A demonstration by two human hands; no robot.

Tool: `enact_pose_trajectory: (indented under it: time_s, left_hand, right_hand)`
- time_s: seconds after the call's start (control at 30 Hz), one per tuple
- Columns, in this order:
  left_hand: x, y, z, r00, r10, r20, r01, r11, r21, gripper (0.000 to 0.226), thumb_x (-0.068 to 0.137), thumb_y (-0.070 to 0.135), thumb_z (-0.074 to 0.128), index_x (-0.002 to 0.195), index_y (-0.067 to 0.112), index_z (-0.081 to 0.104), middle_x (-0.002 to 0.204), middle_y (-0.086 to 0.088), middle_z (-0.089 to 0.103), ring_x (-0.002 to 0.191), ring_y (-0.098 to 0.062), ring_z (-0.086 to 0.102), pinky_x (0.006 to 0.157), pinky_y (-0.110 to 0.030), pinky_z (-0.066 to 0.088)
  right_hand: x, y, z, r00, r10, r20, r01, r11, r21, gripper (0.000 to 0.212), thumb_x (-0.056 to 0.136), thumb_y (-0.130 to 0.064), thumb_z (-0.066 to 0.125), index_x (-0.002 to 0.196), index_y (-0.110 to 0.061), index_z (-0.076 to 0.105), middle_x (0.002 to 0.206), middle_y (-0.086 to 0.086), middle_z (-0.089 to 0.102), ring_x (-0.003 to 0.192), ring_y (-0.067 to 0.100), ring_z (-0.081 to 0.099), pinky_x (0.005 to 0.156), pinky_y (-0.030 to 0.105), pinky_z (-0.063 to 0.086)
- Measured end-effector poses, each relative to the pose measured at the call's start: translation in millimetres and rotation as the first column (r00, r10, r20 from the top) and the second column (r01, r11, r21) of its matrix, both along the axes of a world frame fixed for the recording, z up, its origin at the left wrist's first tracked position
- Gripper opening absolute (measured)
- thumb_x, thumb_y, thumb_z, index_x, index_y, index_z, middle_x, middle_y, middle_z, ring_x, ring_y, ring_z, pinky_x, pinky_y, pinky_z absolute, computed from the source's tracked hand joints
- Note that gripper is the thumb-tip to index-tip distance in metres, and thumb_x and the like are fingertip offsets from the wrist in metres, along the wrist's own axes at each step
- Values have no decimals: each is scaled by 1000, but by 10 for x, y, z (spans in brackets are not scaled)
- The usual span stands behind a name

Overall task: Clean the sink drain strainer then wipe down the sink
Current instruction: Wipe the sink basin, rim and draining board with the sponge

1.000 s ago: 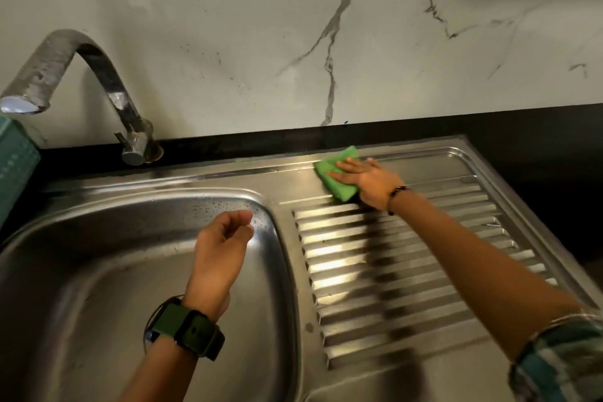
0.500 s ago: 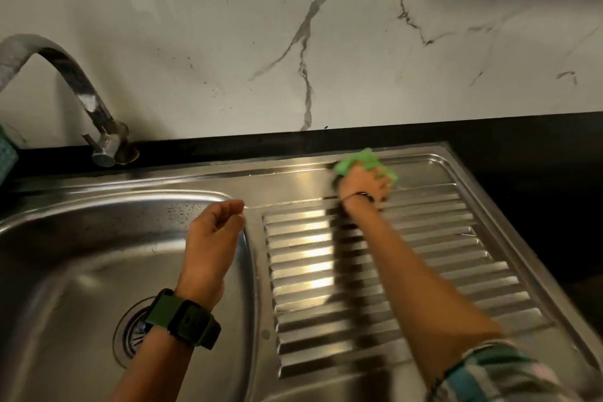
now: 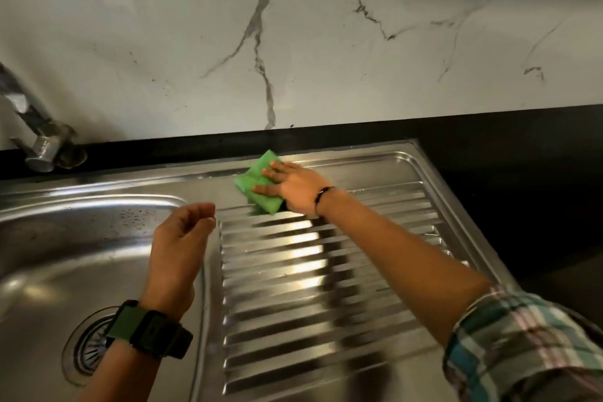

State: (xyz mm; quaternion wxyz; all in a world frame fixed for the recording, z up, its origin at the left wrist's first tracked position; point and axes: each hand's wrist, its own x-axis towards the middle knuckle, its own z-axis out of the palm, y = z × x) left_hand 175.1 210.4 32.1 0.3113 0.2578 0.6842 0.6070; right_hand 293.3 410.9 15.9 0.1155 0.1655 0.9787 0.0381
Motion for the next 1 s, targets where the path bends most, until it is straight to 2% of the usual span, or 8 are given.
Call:
enact_pose_trajectory:
  time_s: [0.17, 0.3, 0.43, 0.63, 0.7, 0.8, 0.9, 1.0]
  left_hand:
    - [67, 93, -41, 1000, -26, 3, 26, 1000, -3, 28, 88, 9, 51, 91, 34, 63, 101, 4, 66, 96, -7, 60, 77, -18, 42]
    - [186, 164, -25, 999, -34, 23, 34, 999, -2, 27, 89, 8, 50, 90, 32, 63, 100, 2, 65, 97, -11, 59, 84, -24, 44]
    - [318, 229, 5, 998, -60, 34, 61, 998, -14, 24, 89, 8, 50, 94, 29, 62, 103, 2, 65, 99, -11, 59, 85, -24, 43]
    - [378, 231, 52, 997, -64, 51, 65, 998, -19, 23, 89, 9, 49, 97, 26, 62, 105, 0, 64, 102, -14, 58, 85, -25, 43]
    - [377, 229, 51, 998, -44, 51, 45, 999, -12, 22, 88, 8, 50, 99, 22, 63, 106, -3, 64, 102, -18, 59, 88, -28, 43]
    - [378, 221, 50, 999, -17, 40, 17, 1000, 3, 22, 88, 7, 51, 97, 22, 63, 102, -3, 64, 100, -17, 58, 86, -25, 43]
    - [350, 157, 49, 1000, 15, -8, -15, 1000, 15, 27, 86, 5, 49, 90, 28, 62, 93, 8, 63, 93, -11, 58, 75, -18, 42]
    - [274, 76, 70, 997, 36, -64, -35, 999, 14, 28, 86, 6, 50, 88, 31, 62, 90, 8, 63, 83, -6, 58, 66, -17, 44]
  right_hand:
    - [1235, 677, 92, 963, -256, 84, 250, 965, 77, 68, 90, -7, 43, 147, -32, 16, 159, 6, 10, 147, 26, 6, 121, 37, 7]
    - [2005, 985, 220, 801, -572, 177, 563, 820, 101, 77, 88, -4, 48, 148, -31, 8, 159, 9, 2, 147, 28, 3, 121, 39, 8]
    - [1928, 915, 192, 645, -758, 91, 757, 651, 53, 64, 91, -12, 45, 146, -32, 21, 156, 13, 14, 143, 37, 14, 116, 48, 22]
    - [1072, 229, 110, 308, -950, -50, 931, 312, -187, 39, 92, -24, 46, 128, -12, 49, 138, 22, 43, 128, 42, 39, 105, 54, 37]
    - [657, -92, 115, 384, -922, -56, 895, 386, -221, 36, 93, -22, 43, 125, -9, 52, 135, 22, 46, 127, 42, 40, 103, 56, 37]
    - [-15, -726, 34, 639, -769, -29, 745, 627, -228, 39, 95, -24, 40, 132, -10, 45, 140, 25, 40, 130, 46, 33, 106, 59, 31]
    - [-390, -1295, -87, 882, -467, -71, 427, 852, -303, 52, 96, -30, 40, 143, -15, 26, 152, 21, 21, 141, 47, 11, 113, 58, 20]
    - [-288, -1298, -117, 978, -178, -110, 149, 962, -230, 52, 93, -30, 42, 142, -18, 29, 152, 12, 27, 143, 37, 15, 116, 49, 21]
